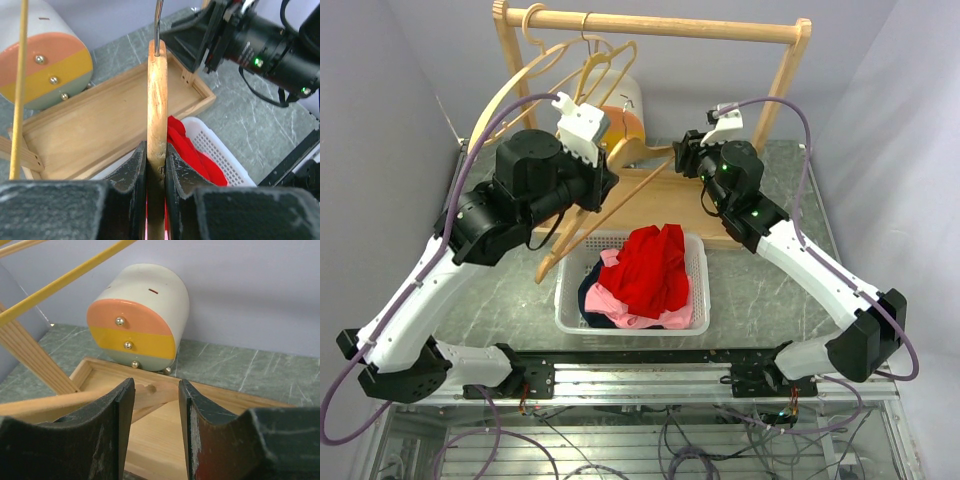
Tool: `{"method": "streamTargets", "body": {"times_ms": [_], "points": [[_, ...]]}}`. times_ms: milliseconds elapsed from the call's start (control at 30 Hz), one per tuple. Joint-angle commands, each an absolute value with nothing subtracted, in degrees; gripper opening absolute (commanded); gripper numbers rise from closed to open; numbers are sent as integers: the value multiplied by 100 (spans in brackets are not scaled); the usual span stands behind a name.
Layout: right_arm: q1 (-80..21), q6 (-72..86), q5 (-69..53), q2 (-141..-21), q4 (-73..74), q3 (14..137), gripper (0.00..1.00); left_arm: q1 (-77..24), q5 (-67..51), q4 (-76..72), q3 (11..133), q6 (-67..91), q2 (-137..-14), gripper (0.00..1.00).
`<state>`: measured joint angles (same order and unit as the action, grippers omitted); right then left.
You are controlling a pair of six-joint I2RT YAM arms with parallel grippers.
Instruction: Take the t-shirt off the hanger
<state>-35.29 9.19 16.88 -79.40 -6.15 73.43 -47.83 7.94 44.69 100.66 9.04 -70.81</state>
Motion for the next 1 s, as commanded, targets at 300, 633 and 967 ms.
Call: {"method": "streamTargets", "body": {"times_ms": [300, 633, 967], "points": [[-3489, 584, 2070, -7145, -428, 7429, 52, -4628, 1320, 4420, 11770, 622, -8599, 7], [-3500, 898, 2162, -5816, -139, 6684, 55, -4439, 1388, 3990, 12065, 568, -9013, 7], [-3508, 1434, 1953, -4779, 535, 5828, 55, -4420, 1712, 3035, 12263, 360, -8999, 7]]}}
